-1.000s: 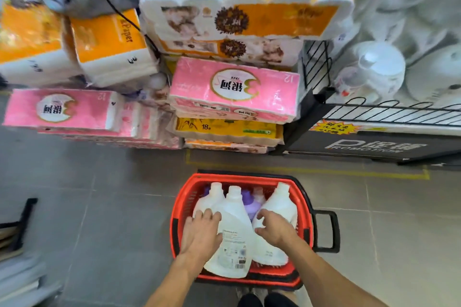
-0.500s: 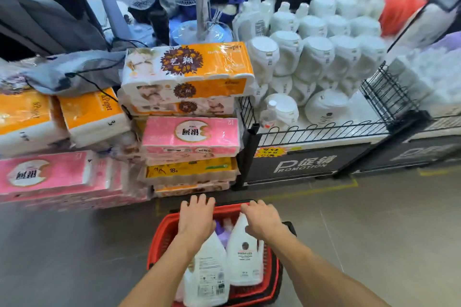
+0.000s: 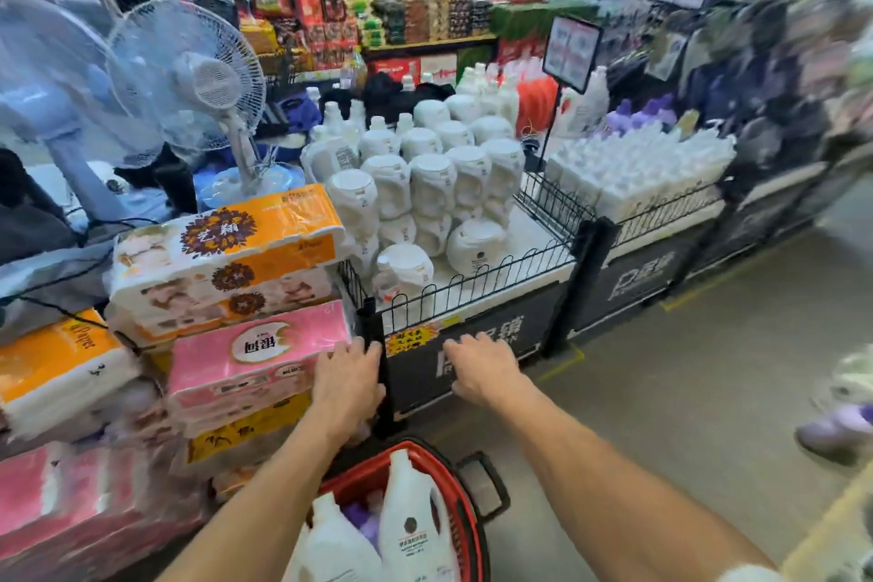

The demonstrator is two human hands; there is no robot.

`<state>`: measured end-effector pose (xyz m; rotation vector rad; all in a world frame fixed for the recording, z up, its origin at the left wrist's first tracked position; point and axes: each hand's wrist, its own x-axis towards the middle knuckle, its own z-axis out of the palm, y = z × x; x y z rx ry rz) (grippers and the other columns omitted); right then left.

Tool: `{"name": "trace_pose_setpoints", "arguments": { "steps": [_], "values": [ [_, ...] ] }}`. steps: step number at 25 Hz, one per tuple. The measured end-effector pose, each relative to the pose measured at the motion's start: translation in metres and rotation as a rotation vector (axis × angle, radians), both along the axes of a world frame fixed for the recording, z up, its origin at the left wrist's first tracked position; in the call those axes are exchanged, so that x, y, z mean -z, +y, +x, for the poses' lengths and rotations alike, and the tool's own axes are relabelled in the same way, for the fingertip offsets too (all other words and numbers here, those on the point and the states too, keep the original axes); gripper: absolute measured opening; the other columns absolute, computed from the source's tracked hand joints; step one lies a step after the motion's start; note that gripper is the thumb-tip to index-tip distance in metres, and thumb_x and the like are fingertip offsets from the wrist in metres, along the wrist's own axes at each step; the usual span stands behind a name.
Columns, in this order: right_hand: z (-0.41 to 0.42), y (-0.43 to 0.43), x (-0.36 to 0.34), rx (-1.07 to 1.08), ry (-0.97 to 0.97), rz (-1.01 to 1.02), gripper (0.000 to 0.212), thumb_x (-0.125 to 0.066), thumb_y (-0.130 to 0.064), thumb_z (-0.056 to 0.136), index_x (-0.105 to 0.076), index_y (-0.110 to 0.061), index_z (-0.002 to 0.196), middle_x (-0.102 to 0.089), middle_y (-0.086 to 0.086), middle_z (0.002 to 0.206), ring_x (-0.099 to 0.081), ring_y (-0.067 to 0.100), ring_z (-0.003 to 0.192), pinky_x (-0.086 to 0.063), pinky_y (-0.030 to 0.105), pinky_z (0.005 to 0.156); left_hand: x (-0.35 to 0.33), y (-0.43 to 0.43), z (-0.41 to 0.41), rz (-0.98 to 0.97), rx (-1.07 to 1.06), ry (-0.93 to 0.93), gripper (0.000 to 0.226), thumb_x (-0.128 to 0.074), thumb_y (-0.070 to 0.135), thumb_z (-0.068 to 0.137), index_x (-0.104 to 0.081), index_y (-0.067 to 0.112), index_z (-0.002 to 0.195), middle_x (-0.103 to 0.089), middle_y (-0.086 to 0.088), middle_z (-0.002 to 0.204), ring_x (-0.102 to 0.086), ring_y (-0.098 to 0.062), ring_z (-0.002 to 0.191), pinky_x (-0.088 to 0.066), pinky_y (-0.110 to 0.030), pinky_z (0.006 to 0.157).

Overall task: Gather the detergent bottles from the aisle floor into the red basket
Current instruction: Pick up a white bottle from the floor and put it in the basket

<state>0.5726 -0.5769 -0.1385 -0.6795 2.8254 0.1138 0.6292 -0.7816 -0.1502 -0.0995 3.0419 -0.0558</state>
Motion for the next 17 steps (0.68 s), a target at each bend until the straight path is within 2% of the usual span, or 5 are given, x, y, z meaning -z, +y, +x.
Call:
{"name": "trace_pose_setpoints", "arguments": {
  "steps": [5, 11, 17],
  "values": [
    [-0.023, 0.128, -0.026, 0.230, 0.023, 0.014, 0.047, -0.064, -0.029, 0.095, -0.047, -0.018, 0.137, -0.057, 0.011, 0.135, -0.049, 0.036, 0.129, -0.044, 0.054, 0.103, -0.027, 0.115, -0.069, 0.004, 0.202, 0.067, 0.056, -0.065, 0.045, 0.090, -0.048, 0.025, 0.139, -0.056, -0.003, 0.136, -0.050, -0.028, 0.128, -0.043, -0.045, 0.099],
    [-0.045, 0.345, -0.046, 0.600, 0.061, 0.044, 0.044, -0.064, -0.030, 0.092, -0.051, -0.019, 0.133, -0.059, 0.008, 0.133, -0.052, 0.034, 0.128, -0.044, 0.047, 0.100, -0.044, 0.305, -0.148, 0.011, 0.489, 0.141, 0.053, -0.066, 0.042, 0.090, -0.051, 0.021, 0.136, -0.056, -0.005, 0.135, -0.050, -0.031, 0.126, -0.044, -0.048, 0.098],
    [-0.043, 0.518, -0.047, 0.861, 0.078, 0.012, 0.043, -0.064, -0.029, 0.091, -0.051, -0.020, 0.130, -0.059, 0.010, 0.134, -0.052, 0.034, 0.129, -0.044, 0.044, 0.100, -0.047, 0.482, -0.210, 0.006, 0.712, 0.171, 0.055, -0.065, 0.047, 0.091, -0.047, 0.022, 0.135, -0.053, -0.005, 0.131, -0.049, -0.031, 0.123, -0.042, -0.047, 0.095]
  ]
}}
